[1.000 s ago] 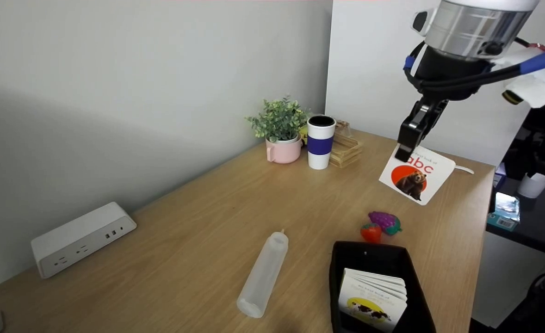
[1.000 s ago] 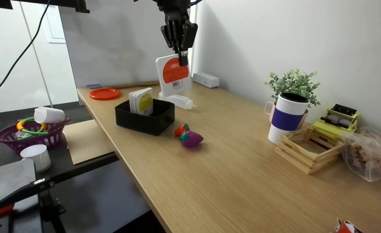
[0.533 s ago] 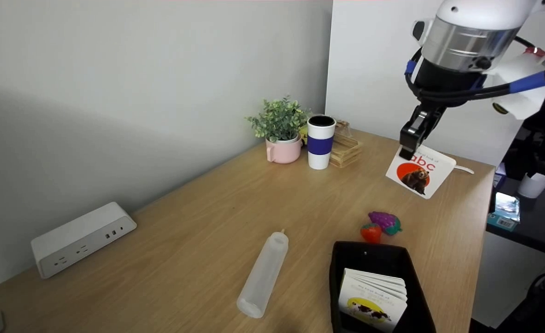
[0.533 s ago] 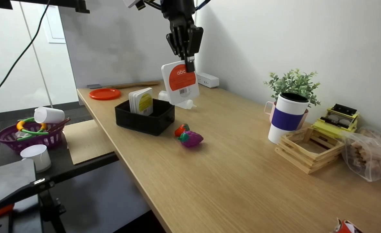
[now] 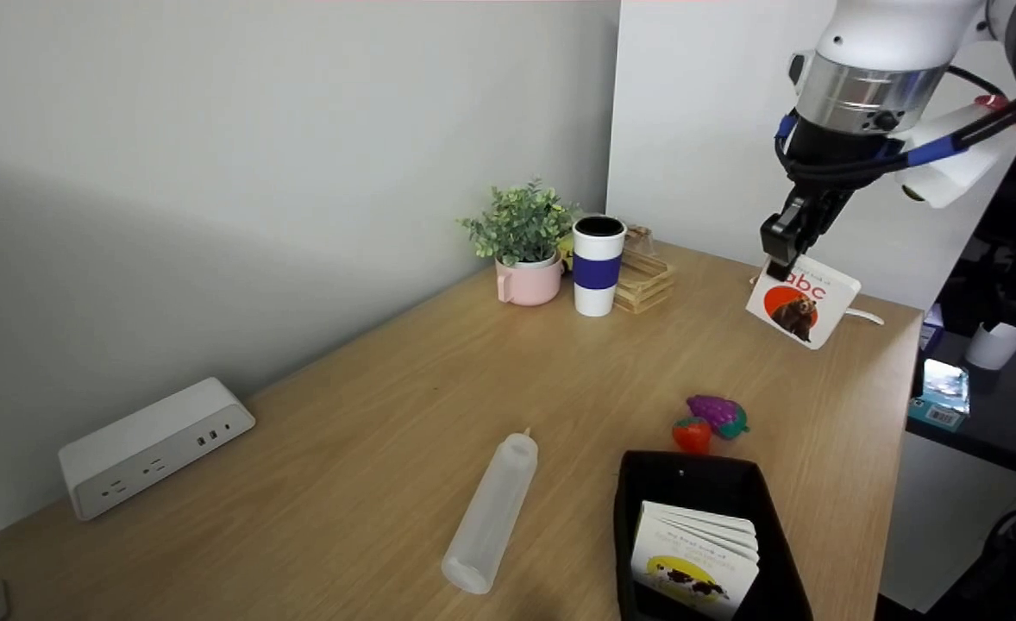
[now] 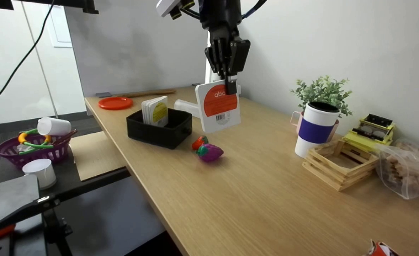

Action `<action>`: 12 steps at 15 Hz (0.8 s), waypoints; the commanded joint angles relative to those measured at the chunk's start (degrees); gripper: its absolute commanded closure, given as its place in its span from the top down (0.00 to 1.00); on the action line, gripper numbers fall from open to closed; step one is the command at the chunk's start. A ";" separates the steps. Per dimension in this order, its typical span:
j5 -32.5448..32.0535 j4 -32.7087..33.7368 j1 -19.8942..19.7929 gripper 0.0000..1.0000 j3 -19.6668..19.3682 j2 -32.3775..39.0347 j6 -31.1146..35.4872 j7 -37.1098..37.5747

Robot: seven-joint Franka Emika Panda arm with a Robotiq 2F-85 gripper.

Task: Place the two books on the desk

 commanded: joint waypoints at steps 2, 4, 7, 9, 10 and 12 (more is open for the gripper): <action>18.55 -4.62 -2.46 0.04 -2.09 -0.88 10.37 -12.13; 28.77 -5.53 -2.54 0.04 -2.45 -0.42 12.90 -18.49; 44.02 -5.16 -2.86 0.04 -3.20 0.80 12.53 -29.11; 50.45 -4.75 -3.13 0.04 -3.49 1.61 11.34 -34.05; 52.67 -4.57 -3.31 0.04 -3.57 2.12 11.02 -35.91; 55.44 -4.35 -3.67 0.04 -3.52 3.07 10.69 -38.45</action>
